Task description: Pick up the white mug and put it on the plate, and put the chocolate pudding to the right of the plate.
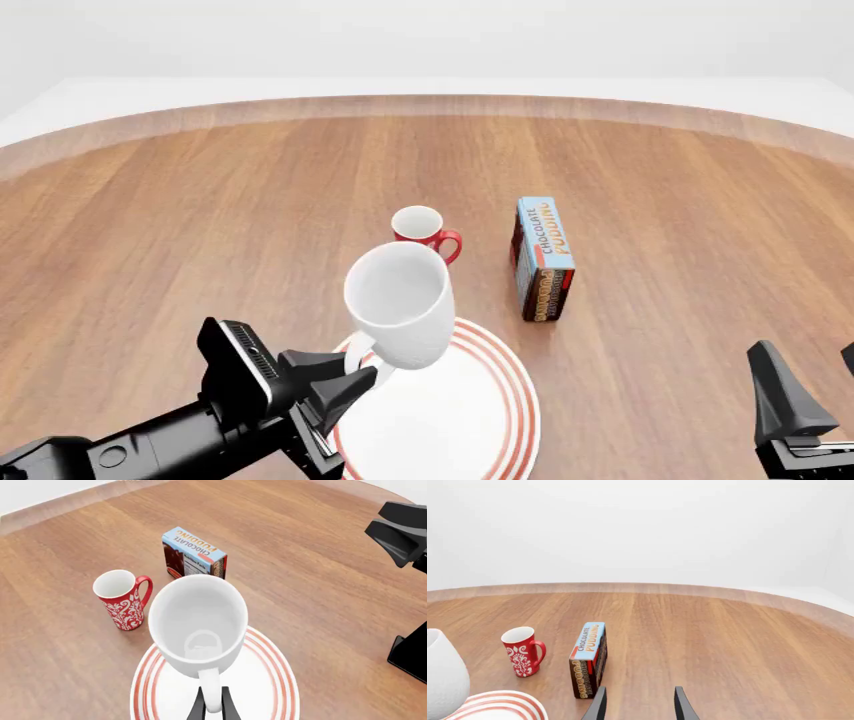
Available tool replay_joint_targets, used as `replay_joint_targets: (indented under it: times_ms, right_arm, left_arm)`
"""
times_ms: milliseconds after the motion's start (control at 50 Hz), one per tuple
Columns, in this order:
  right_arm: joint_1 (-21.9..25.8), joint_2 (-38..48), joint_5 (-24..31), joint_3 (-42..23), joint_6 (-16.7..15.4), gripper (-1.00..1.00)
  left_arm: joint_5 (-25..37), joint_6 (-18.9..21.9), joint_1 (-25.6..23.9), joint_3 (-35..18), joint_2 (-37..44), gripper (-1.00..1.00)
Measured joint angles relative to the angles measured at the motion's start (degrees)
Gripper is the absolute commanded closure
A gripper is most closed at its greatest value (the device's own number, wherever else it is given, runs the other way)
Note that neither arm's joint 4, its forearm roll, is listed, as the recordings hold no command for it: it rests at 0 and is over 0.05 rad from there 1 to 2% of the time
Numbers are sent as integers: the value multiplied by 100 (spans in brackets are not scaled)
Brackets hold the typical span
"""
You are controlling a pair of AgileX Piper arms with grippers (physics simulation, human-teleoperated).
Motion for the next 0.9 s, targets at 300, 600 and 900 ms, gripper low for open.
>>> replay_joint_targets:
  times_ms: [300, 600, 900]
  right_arm:
    - [0, 0, 0, 0, -1, -100]
    - [0, 0, 0, 0, -1, -100]
    - [0, 0, 0, 0, 0, -100]
  left_arm:
    - [-289, -114, -36, 165, 362, 100]
    - [-605, -225, -96, 274, 818, 100]
    - [-922, -312, -88, 383, 1219, 100]
